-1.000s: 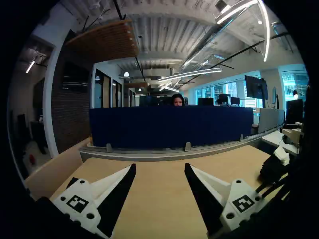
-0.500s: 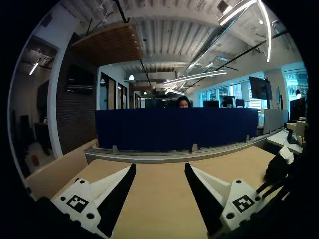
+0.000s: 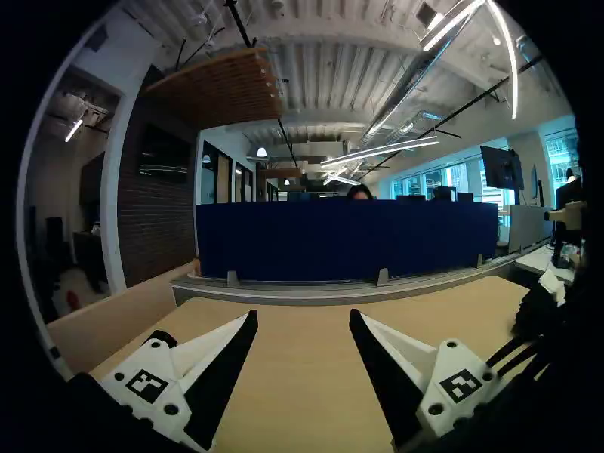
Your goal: Fold towel
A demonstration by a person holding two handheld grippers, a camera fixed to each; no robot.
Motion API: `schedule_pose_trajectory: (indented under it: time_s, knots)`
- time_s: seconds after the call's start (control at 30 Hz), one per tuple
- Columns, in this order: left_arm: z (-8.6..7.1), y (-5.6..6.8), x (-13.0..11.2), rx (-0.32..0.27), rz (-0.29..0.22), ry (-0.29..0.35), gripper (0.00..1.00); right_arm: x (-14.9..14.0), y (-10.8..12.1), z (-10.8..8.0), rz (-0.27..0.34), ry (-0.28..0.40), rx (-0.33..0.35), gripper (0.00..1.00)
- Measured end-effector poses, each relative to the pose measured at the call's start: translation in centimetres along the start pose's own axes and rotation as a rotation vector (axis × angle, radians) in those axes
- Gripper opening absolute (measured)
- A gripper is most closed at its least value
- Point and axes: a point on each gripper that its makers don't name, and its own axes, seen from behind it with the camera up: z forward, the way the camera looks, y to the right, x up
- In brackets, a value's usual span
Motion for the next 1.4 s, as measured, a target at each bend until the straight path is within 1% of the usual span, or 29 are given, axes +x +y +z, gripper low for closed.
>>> schedule_pose_trajectory:
  time_s: [0.3, 0.5, 0.6, 0.7, 0.8, 0.9, 1.1, 1.3, 1.4]
  knots:
    - [0.0, -0.1, -3.8, 0.003, 0.028, 0.018, 0.9, -0.7, -0.8, 0.9, -0.006, 0.03, 0.011, 1.0]
    - [0.1, -0.1, -6.6, 0.006, 0.035, 0.026, 0.9, -2.2, -1.4, 1.3, -0.007, 0.039, 0.022, 1.0]
    - [0.2, -0.2, -7.9, 0.01, 0.042, 0.028, 0.9, -3.2, -1.8, 1.6, -0.016, 0.031, 0.028, 1.0]
    - [0.4, -0.5, -9.1, 0.015, 0.043, 0.027, 0.9, -4.0, -1.9, 1.7, -0.027, 0.024, 0.031, 1.0]
    - [0.6, -0.9, -10.1, 0.018, 0.032, 0.029, 0.9, -4.6, -2.0, 1.7, -0.033, 0.025, 0.027, 1.0]
    - [0.7, -1.1, -11.3, 0.017, 0.028, 0.026, 0.9, -5.2, -2.5, 1.7, -0.031, 0.02, 0.028, 1.0]
    - [0.7, -1.5, -12.4, 0.017, 0.037, 0.025, 0.9, -6.2, -3.4, 1.6, -0.045, 0.01, 0.036, 1.0]
    - [0.8, -1.5, -12.9, 0.015, 0.012, 0.031, 0.9, -6.3, -4.4, 1.7, -0.059, 0.007, 0.049, 1.0]
    - [0.8, -1.5, -13.1, 0.018, 0.011, 0.033, 0.89, -6.1, -4.6, 1.6, -0.059, 0.011, 0.051, 1.0]
